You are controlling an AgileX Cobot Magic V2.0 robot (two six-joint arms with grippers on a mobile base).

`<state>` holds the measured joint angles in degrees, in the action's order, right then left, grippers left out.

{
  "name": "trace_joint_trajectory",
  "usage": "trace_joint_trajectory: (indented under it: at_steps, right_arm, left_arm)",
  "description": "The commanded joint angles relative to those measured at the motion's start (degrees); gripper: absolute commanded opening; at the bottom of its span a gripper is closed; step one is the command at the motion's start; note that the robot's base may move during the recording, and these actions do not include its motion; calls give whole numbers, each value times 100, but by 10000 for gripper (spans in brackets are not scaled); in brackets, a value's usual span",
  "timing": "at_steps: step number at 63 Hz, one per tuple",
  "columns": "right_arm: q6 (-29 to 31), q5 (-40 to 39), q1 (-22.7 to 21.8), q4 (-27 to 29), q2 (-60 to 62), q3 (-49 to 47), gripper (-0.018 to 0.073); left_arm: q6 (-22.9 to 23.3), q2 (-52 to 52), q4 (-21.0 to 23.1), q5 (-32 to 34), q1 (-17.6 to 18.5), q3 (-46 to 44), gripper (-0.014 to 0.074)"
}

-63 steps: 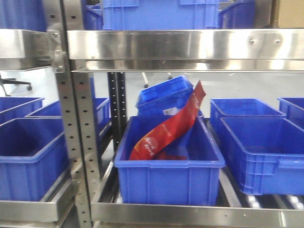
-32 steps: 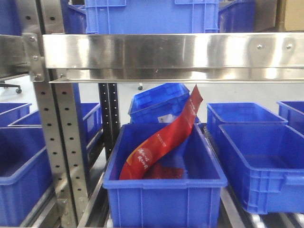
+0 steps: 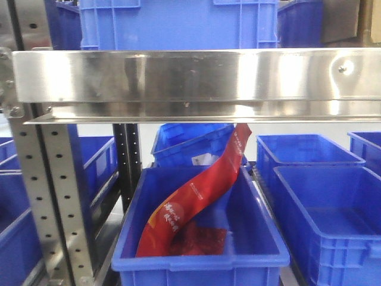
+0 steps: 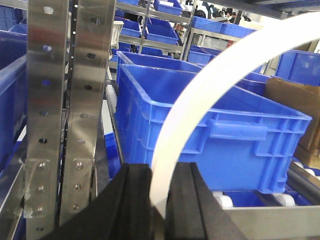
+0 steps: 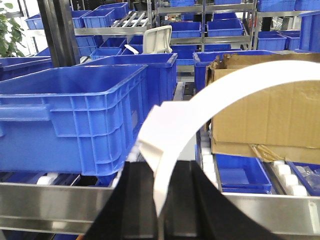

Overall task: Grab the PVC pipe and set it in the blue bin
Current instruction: 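Move both grippers with the pipe over an open blue bin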

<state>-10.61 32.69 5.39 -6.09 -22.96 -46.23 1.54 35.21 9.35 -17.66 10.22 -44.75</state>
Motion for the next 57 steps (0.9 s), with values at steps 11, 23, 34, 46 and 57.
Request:
trace_joint_trajectory:
  at_steps: [11,23,34,46,57]
  right_arm:
    - [20,-189,-7,-64,21,4,-167]
    - [20,-189,-7,-64,21,4,-167]
    - [20,-189,-7,-64,21,4,-167]
    - [20,-189,-7,-64,21,4,-167]
    - [20,-189,-7,-64,21,4,-167]
  left_arm:
    - [-1,-24,46,108,33,2,-111]
    - [-1,-24,46,108,33,2,-111]
    - [-1,-24,46,108,33,2,-111]
    - [-1,-24,46,108,33,2,-111]
    - [-1,-24,46,108,33,2,-111]
